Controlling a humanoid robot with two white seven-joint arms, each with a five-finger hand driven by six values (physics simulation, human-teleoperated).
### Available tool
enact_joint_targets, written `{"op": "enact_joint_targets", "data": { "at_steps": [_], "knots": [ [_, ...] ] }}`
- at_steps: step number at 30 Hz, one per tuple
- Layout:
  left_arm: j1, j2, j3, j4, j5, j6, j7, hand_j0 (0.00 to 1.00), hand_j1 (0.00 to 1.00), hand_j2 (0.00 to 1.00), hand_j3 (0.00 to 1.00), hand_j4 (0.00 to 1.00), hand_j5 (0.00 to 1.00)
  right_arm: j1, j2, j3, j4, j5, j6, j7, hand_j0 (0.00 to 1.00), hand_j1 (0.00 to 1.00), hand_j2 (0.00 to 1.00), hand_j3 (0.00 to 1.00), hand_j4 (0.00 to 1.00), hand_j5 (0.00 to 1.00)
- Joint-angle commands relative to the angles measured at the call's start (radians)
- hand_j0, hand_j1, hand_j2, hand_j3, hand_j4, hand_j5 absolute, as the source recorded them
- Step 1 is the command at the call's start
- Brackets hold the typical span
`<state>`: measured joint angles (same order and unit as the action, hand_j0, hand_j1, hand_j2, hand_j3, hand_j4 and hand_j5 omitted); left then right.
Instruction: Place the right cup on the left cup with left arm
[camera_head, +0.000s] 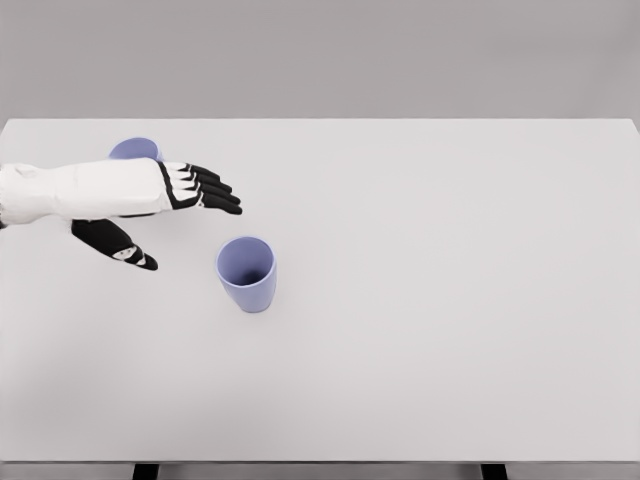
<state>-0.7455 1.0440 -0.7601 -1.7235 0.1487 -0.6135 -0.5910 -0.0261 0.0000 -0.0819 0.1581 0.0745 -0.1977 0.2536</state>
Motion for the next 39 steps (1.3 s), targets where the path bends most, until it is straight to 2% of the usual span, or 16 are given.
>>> {"op": "enact_joint_targets", "data": {
  "at_steps": [1, 2, 5, 9, 10, 17, 19, 23, 29, 34, 39],
  "knots": [
    [0.000, -0.032, -0.004, 0.001, -0.006, 0.003, 0.000, 1.00, 1.00, 1.00, 1.00, 1.00, 1.00, 0.000, 0.000, -0.002, 0.001, -0.001, 0.000, -0.002, 1.00, 1.00, 1.00, 1.00, 1.00, 1.00],
    [-0.006, -0.033, -0.004, 0.001, -0.006, 0.003, 0.000, 1.00, 1.00, 1.00, 1.00, 1.00, 1.00, 0.002, 0.000, -0.002, 0.003, -0.001, 0.001, -0.002, 1.00, 1.00, 1.00, 1.00, 1.00, 1.00],
    [-0.067, -0.082, -0.080, 0.009, -0.008, 0.003, 0.000, 1.00, 1.00, 1.00, 1.00, 1.00, 1.00, 0.000, 0.000, 0.001, -0.002, -0.001, 0.000, -0.002, 1.00, 1.00, 1.00, 1.00, 1.00, 1.00],
    [-0.069, -0.081, -0.116, 0.012, -0.011, 0.003, 0.000, 1.00, 1.00, 1.00, 1.00, 1.00, 1.00, 0.000, 0.000, -0.006, 0.003, -0.001, 0.000, -0.002, 1.00, 1.00, 1.00, 1.00, 1.00, 1.00],
    [-0.067, -0.084, -0.130, 0.013, -0.041, 0.003, 0.000, 1.00, 1.00, 1.00, 1.00, 1.00, 1.00, 0.000, 0.000, -0.001, 0.001, -0.001, 0.000, -0.002, 1.00, 1.00, 1.00, 1.00, 1.00, 1.00],
    [-0.067, -0.120, -0.131, 0.019, -0.058, 0.003, 0.007, 1.00, 1.00, 1.00, 1.00, 1.00, 1.00, 0.000, 0.000, -0.001, 0.003, -0.001, 0.000, -0.002, 1.00, 1.00, 1.00, 1.00, 1.00, 1.00],
    [-0.067, -0.147, -0.133, 0.053, -0.060, 0.003, 0.008, 1.00, 1.00, 1.00, 1.00, 1.00, 1.00, 0.000, 0.000, 0.001, 0.003, -0.001, 0.000, -0.002, 1.00, 1.00, 1.00, 1.00, 1.00, 1.00],
    [-0.067, -0.148, -0.133, 0.093, -0.069, 0.003, 0.008, 1.00, 1.00, 1.00, 1.00, 1.00, 1.00, 0.000, 0.000, 0.001, 0.003, -0.001, 0.001, -0.002, 1.00, 1.00, 1.00, 1.00, 1.00, 1.00],
    [-0.063, -0.147, -0.133, 0.093, -0.072, 0.003, 0.010, 1.00, 1.00, 1.00, 1.00, 1.00, 1.00, 0.000, 0.000, 0.001, 0.003, -0.001, 0.000, -0.002, 1.00, 1.00, 1.00, 1.00, 1.00, 1.00],
    [-0.067, -0.173, -0.133, 0.216, -0.120, 0.003, 0.010, 1.00, 1.00, 1.00, 1.00, 1.00, 1.00, 0.000, 0.000, 0.001, 0.003, -0.001, 0.000, -0.002, 1.00, 1.00, 1.00, 1.00, 1.00, 1.00],
    [-0.061, -0.234, -0.136, 0.246, -0.178, 0.003, 0.010, 1.00, 1.00, 1.00, 1.00, 1.00, 1.00, 0.000, 0.000, 0.001, 0.003, -0.001, 0.000, -0.002, 1.00, 1.00, 1.00, 1.00, 1.00, 1.00]
  ]
}}
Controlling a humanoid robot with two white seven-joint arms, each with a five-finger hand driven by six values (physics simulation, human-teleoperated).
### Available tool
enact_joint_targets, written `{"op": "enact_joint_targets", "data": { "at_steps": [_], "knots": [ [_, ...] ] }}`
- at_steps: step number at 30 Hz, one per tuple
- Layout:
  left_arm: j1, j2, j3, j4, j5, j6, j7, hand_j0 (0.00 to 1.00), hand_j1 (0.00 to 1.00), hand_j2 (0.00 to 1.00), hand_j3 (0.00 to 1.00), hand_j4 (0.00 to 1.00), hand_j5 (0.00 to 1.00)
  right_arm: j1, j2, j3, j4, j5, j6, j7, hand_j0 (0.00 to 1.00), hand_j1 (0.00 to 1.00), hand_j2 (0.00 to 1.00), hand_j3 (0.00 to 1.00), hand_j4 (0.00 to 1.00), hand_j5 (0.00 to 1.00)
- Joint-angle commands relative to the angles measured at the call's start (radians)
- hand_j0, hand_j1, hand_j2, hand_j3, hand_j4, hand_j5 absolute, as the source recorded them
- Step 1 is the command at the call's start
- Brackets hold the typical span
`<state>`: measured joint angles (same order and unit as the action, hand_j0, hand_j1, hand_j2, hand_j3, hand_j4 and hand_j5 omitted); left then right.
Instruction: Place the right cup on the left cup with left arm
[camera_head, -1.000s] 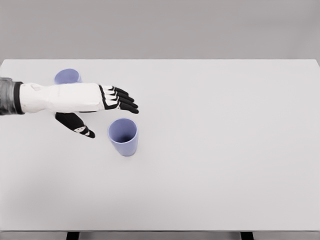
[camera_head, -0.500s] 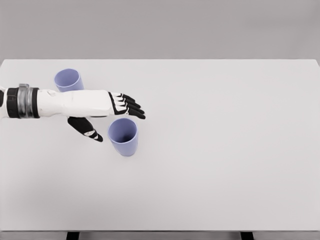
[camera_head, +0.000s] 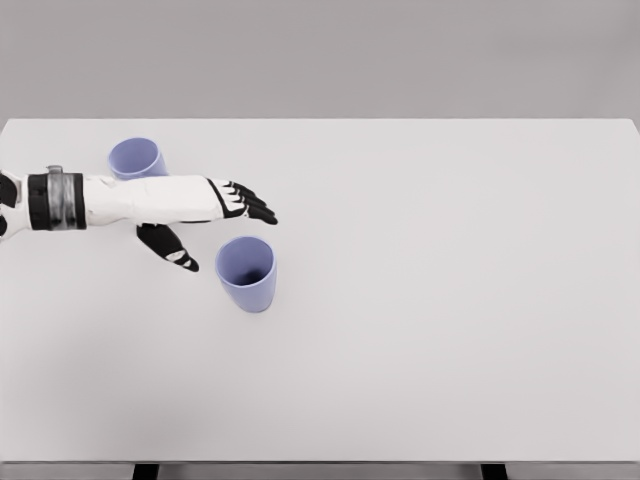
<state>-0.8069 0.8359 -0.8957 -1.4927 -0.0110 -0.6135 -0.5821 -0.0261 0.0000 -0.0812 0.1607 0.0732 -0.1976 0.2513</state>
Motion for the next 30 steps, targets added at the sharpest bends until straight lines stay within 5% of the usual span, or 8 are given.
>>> {"op": "enact_joint_targets", "data": {
  "at_steps": [1, 30],
  "knots": [
    [0.000, -0.032, 0.000, 0.015, -0.021, 0.003, -0.001, 1.00, 1.00, 1.00, 1.00, 1.00, 1.00, 0.000, 0.000, 0.000, 0.000, 0.000, 0.000, 0.000, 1.00, 1.00, 1.00, 1.00, 1.00, 1.00],
    [0.044, -0.049, -0.006, 0.014, -0.024, 0.003, 0.001, 1.00, 1.00, 1.00, 1.00, 1.00, 1.00, 0.000, 0.000, 0.000, 0.000, 0.000, 0.000, 0.000, 1.00, 1.00, 1.00, 1.00, 1.00, 1.00]
  ]
}}
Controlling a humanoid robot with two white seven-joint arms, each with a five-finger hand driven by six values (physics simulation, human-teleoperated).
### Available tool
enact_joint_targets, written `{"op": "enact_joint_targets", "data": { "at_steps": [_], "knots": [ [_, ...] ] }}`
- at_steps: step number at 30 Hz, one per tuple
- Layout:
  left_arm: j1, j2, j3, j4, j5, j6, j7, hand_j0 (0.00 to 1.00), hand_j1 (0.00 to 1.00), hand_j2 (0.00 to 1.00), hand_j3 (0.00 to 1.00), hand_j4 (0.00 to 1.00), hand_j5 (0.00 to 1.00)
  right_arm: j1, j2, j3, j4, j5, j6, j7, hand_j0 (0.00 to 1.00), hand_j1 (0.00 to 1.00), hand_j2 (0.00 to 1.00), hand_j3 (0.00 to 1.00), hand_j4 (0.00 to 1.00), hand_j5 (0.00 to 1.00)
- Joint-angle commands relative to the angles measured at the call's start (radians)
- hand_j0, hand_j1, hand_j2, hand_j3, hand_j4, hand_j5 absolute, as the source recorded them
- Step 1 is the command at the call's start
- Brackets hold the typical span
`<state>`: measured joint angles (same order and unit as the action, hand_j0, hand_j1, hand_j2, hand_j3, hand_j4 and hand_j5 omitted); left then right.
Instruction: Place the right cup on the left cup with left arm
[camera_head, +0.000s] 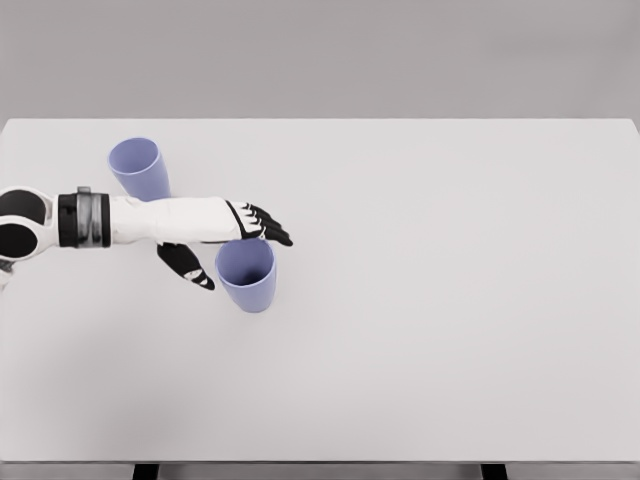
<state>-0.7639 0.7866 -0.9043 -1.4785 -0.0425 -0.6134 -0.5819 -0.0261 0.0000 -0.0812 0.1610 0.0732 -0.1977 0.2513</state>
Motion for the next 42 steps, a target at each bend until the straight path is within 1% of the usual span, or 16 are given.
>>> {"op": "enact_joint_targets", "data": {
  "at_steps": [1, 7, 13, 18, 20, 24, 26, 29, 31, 33, 34, 35, 37, 42],
  "knots": [
    [0.000, 0.000, 0.002, -0.002, 0.007, 0.002, 0.000, 1.00, 1.00, 1.00, 1.00, 1.00, 1.00, 0.000, 0.000, 0.000, 0.000, 0.000, 0.000, 0.000, 1.00, 1.00, 1.00, 1.00, 1.00, 1.00],
    [0.002, 0.003, 0.005, 0.000, 0.007, 0.002, 0.000, 1.00, 1.00, 1.00, 1.00, 1.00, 1.00, 0.000, 0.000, 0.000, 0.000, 0.000, 0.000, 0.000, 1.00, 1.00, 1.00, 1.00, 1.00, 1.00],
    [0.003, 0.000, 0.002, -0.025, 0.006, 0.002, 0.000, 1.00, 1.00, 1.00, 1.00, 1.00, 1.00, 0.000, 0.000, 0.000, 0.000, 0.000, 0.000, 0.000, 1.00, 1.00, 1.00, 1.00, 1.00, 1.00],
    [0.002, -0.001, -0.001, -0.031, -0.017, 0.002, 0.002, 1.00, 1.00, 1.00, 1.00, 1.00, 1.00, 0.000, 0.000, 0.000, 0.000, 0.000, 0.001, 0.000, 1.00, 1.00, 1.00, 1.00, 1.00, 1.00],
    [0.002, -0.003, -0.002, -0.029, -0.039, 0.002, 0.004, 1.00, 1.00, 1.00, 1.00, 1.00, 1.00, 0.000, 0.000, 0.000, 0.000, 0.000, 0.000, 0.000, 1.00, 1.00, 1.00, 1.00, 1.00, 1.00],
    [0.008, -0.012, -0.002, -0.028, -0.045, 0.002, 0.002, 1.00, 1.00, 1.00, 1.00, 1.00, 1.00, 0.000, 0.000, 0.000, 0.000, 0.000, 0.000, 0.000, 1.00, 1.00, 1.00, 1.00, 1.00, 1.00],
    [0.008, -0.018, -0.002, -0.028, -0.068, 0.002, 0.002, 1.00, 1.00, 1.00, 1.00, 1.00, 1.00, 0.000, 0.000, 0.000, 0.000, 0.000, 0.000, 0.000, 1.00, 1.00, 1.00, 1.00, 1.00, 1.00],
    [0.008, -0.018, -0.002, -0.028, -0.076, 0.002, 0.001, 0.99, 0.99, 0.99, 0.99, 0.99, 0.99, 0.000, 0.000, 0.000, 0.000, 0.000, 0.000, 0.000, 1.00, 1.00, 1.00, 1.00, 1.00, 1.00],
    [0.008, -0.018, -0.002, -0.028, -0.077, 0.002, 0.000, 0.89, 0.89, 0.89, 0.89, 0.89, 0.89, 0.000, 0.000, 0.000, 0.000, 0.000, 0.000, 0.000, 1.00, 1.00, 1.00, 1.00, 1.00, 1.00],
    [0.009, -0.018, -0.004, -0.028, -0.076, 0.002, 0.002, 0.73, 0.73, 0.73, 0.73, 0.73, 0.73, 0.000, 0.000, 0.000, 0.000, 0.000, 0.000, 0.000, 1.00, 1.00, 1.00, 1.00, 1.00, 1.00],
    [0.011, -0.018, -0.002, -0.028, -0.076, 0.002, 0.000, 0.66, 0.66, 0.66, 0.66, 0.66, 0.66, 0.000, 0.000, 0.000, 0.000, 0.000, 0.000, 0.000, 1.00, 1.00, 1.00, 1.00, 1.00, 1.00],
    [0.021, -0.018, -0.001, -0.028, -0.076, 0.002, 0.002, 0.63, 0.63, 0.63, 0.63, 0.63, 0.63, 0.000, 0.000, 0.000, 0.000, 0.000, 0.000, 0.000, 1.00, 1.00, 1.00, 1.00, 1.00, 1.00],
    [0.021, -0.018, -0.001, -0.028, -0.076, 0.002, 0.000, 0.61, 0.61, 0.61, 0.61, 0.61, 0.61, 0.000, 0.000, 0.000, 0.000, 0.000, 0.000, 0.000, 1.00, 1.00, 1.00, 1.00, 1.00, 1.00],
    [0.025, -0.017, 0.010, -0.029, -0.063, 0.002, 0.000, 0.60, 0.60, 0.60, 0.60, 0.60, 0.60, 0.000, 0.000, 0.000, 0.000, 0.000, 0.000, 0.000, 1.00, 1.00, 1.00, 1.00, 1.00, 1.00]
  ]
}}
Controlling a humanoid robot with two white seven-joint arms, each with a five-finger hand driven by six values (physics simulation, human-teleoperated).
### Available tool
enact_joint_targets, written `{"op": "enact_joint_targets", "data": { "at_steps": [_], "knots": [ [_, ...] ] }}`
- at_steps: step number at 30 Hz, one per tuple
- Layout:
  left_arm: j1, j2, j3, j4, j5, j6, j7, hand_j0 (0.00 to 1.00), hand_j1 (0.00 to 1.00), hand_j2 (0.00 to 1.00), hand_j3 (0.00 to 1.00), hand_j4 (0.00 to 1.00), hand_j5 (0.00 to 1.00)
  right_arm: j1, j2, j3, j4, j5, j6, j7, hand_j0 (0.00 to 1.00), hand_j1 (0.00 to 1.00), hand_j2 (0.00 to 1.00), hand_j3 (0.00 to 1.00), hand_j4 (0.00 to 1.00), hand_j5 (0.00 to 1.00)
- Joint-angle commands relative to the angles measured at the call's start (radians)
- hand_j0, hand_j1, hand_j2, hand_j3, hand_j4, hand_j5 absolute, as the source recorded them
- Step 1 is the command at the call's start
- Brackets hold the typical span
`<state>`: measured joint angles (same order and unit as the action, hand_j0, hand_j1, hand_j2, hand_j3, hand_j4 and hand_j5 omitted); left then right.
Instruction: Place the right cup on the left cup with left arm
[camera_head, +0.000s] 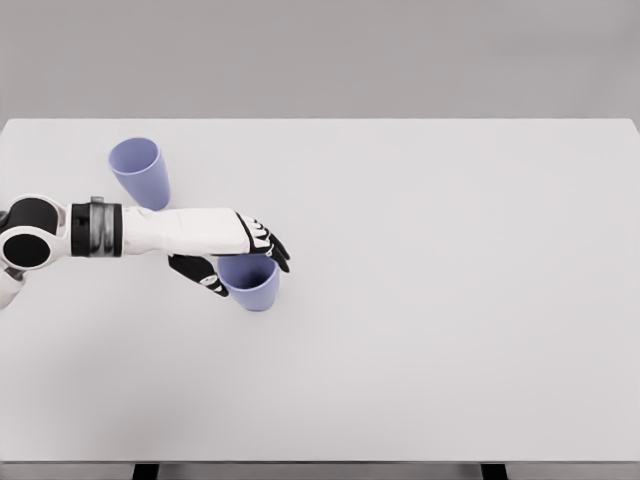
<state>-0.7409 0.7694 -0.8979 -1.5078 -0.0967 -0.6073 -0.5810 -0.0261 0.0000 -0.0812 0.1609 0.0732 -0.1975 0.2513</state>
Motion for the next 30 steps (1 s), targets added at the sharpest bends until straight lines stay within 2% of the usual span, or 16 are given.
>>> {"op": "enact_joint_targets", "data": {
  "at_steps": [1, 5, 8, 12, 16, 21, 23, 28, 30],
  "knots": [
    [0.000, 0.002, 0.008, -0.002, 0.000, -0.004, 0.000, 0.60, 0.60, 0.60, 0.60, 0.60, 0.60, 0.000, 0.000, 0.000, 0.000, 0.000, 0.001, 0.000, 1.00, 1.00, 1.00, 1.00, 1.00, 1.00],
    [-0.005, 0.028, 0.008, -0.014, 0.089, -0.004, -0.007, 0.57, 0.57, 0.57, 0.57, 0.57, 0.57, 0.000, 0.000, 0.000, 0.000, 0.000, 0.000, 0.000, 1.00, 1.00, 1.00, 1.00, 1.00, 1.00],
    [-0.011, 0.091, 0.011, -0.041, 0.150, -0.004, -0.010, 0.55, 0.55, 0.55, 0.55, 0.55, 0.55, 0.000, 0.000, 0.000, 0.000, 0.000, 0.000, 0.000, 1.00, 1.00, 1.00, 1.00, 1.00, 1.00],
    [-0.014, 0.182, 0.048, -0.074, 0.226, -0.004, -0.010, 0.54, 0.54, 0.54, 0.54, 0.54, 0.54, 0.000, 0.000, 0.000, 0.000, 0.000, 0.000, 0.000, 1.00, 1.00, 1.00, 1.00, 1.00, 1.00],
    [-0.031, 0.237, 0.062, -0.080, 0.262, -0.004, -0.008, 0.54, 0.54, 0.54, 0.54, 0.54, 0.54, 0.000, 0.000, 0.000, 0.000, 0.000, 0.000, 0.000, 1.00, 1.00, 1.00, 1.00, 1.00, 1.00],
    [-0.084, 0.304, 0.060, -0.075, 0.285, -0.004, -0.002, 0.54, 0.54, 0.54, 0.54, 0.54, 0.54, 0.000, 0.000, 0.000, 0.000, 0.000, 0.000, 0.000, 1.00, 1.00, 1.00, 1.00, 1.00, 1.00],
    [-0.107, 0.315, 0.059, -0.062, 0.290, -0.004, -0.002, 0.54, 0.54, 0.54, 0.54, 0.54, 0.54, 0.000, 0.000, 0.000, 0.000, 0.000, 0.000, 0.000, 1.00, 1.00, 1.00, 1.00, 1.00, 1.00],
    [-0.158, 0.323, 0.059, 0.055, 0.290, -0.004, 0.003, 0.54, 0.54, 0.54, 0.54, 0.54, 0.54, 0.000, 0.000, 0.000, 0.000, 0.000, 0.000, 0.000, 1.00, 1.00, 1.00, 1.00, 1.00, 1.00],
    [-0.184, 0.323, 0.057, 0.078, 0.290, -0.004, 0.003, 0.54, 0.54, 0.54, 0.54, 0.54, 0.54, 0.000, 0.000, 0.000, 0.000, 0.000, 0.000, 0.000, 1.00, 1.00, 1.00, 1.00, 1.00, 1.00]
  ]
}}
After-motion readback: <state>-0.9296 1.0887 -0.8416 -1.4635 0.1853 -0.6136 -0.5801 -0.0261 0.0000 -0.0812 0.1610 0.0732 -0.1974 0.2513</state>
